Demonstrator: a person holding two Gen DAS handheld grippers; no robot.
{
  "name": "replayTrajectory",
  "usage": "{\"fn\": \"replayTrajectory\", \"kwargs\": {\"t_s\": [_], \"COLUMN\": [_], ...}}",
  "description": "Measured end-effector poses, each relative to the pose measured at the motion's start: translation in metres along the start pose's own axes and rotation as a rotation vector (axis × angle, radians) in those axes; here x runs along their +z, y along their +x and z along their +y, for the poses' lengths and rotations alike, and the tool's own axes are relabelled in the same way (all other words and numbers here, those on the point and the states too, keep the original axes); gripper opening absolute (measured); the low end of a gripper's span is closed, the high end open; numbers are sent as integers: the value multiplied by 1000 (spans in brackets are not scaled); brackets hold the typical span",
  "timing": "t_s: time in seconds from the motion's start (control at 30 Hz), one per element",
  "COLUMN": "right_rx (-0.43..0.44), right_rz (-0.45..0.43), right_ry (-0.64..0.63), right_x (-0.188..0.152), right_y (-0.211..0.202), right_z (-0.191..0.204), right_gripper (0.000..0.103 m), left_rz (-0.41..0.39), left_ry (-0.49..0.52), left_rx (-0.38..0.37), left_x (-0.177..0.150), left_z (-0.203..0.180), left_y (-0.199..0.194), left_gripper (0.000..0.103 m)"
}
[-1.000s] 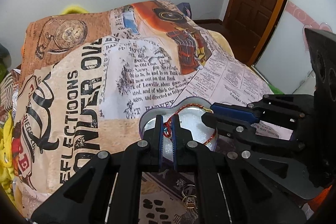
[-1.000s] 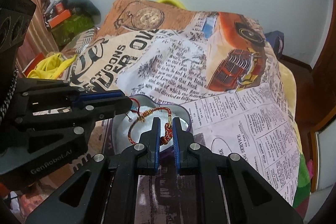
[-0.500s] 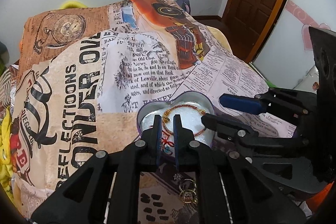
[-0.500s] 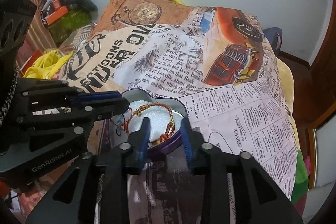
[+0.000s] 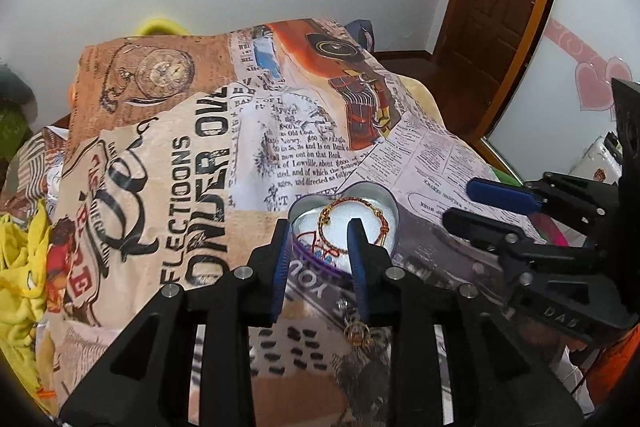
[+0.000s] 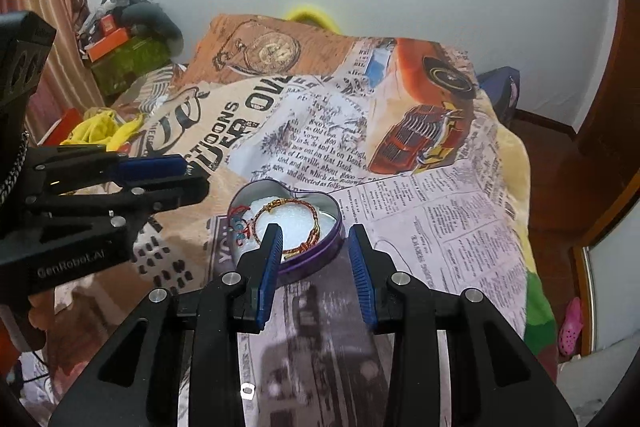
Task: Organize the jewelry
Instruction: 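Open both tools to drop the bracelets into the heart tin, then move both open tools down toward the small gold rings beside the tin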
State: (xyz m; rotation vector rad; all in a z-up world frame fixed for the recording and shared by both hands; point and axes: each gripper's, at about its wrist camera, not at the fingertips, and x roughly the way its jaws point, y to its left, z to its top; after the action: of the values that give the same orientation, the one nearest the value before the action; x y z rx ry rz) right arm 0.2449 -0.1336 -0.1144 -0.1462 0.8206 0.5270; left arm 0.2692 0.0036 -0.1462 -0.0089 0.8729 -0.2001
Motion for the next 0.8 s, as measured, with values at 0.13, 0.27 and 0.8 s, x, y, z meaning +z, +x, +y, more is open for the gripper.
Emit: {"fn": "replayTrajectory", "kwargs": {"t_s": [0.13,0.27,0.8], "right_rx": [-13,-17,-39], "right_rz": [-13,-15,43], "right_ry": [-2,7,14], "right_x": [-5,-13,-54], "right_y": [-14,-23,-28], "right_z": [2,3,6], "right_gripper": [31,31,31], "left_rz": [-1,3,109], "left_ry": [2,5,-9], "left_rx": [15,23,-3], "left_x": [-7,-17,-67], "left_z": [-1,-2,-6], "left_y": [-11,-18,-12], "left_gripper": [28,28,28]}}
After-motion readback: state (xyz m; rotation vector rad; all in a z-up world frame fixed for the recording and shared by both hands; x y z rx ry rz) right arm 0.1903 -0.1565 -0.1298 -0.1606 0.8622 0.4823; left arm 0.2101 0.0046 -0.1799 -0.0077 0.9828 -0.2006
